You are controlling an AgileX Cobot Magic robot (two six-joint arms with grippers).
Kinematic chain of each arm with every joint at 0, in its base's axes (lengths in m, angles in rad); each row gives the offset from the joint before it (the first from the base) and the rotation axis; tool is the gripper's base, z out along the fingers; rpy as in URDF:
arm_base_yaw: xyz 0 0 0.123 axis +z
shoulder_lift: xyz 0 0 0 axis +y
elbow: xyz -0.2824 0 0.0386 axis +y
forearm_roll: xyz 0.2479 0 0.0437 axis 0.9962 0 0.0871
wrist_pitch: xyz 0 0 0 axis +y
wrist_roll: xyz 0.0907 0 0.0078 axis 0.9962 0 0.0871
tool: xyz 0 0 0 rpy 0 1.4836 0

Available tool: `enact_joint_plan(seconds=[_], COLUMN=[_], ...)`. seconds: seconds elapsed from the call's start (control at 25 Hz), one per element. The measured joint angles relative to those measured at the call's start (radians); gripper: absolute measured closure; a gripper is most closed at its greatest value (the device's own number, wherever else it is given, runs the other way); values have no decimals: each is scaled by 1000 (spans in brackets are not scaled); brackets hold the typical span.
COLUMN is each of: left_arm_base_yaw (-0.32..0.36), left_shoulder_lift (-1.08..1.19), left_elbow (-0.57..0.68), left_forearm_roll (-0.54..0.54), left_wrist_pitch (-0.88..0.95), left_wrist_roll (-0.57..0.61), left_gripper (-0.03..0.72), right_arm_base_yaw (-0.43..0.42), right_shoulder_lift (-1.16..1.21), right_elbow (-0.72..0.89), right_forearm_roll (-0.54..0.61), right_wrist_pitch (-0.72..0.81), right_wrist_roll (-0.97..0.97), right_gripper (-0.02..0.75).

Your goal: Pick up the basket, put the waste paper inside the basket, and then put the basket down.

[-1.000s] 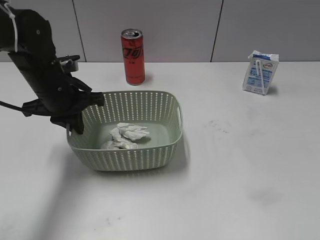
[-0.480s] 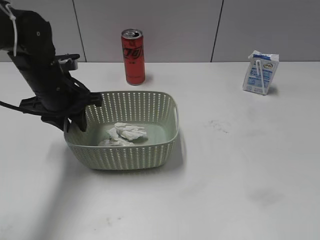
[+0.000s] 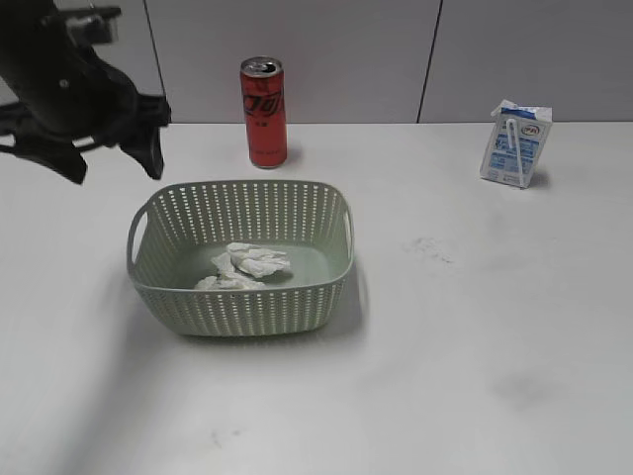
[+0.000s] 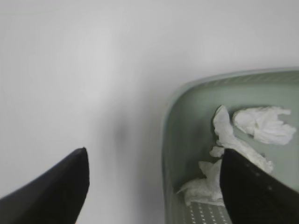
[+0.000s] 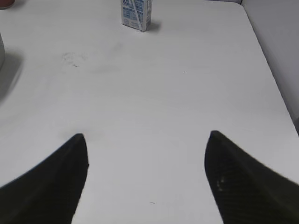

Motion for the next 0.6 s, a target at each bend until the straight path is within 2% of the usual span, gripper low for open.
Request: enact_joint_plan(seconds=[0.32,0.48,0.6], left_arm_base_yaw=[120,135,135], left_shoulder_lift=[-191,-313,-451], left_elbow=[-45,-30,42], left_forearm_roll=[41,71,41], left_wrist_pitch=[151,214,220], left_wrist_roll=[127,151,154], left_gripper=[37,47,53], right_arm_base_yaw=[0,0,0], right_shoulder_lift=[0,0,0], right_elbow=[0,0,0], right_forearm_roll=[0,-1,-1], right_wrist_pitch=[0,0,-1], right_wrist_roll=[33,34,34], right_gripper=[150,150,150])
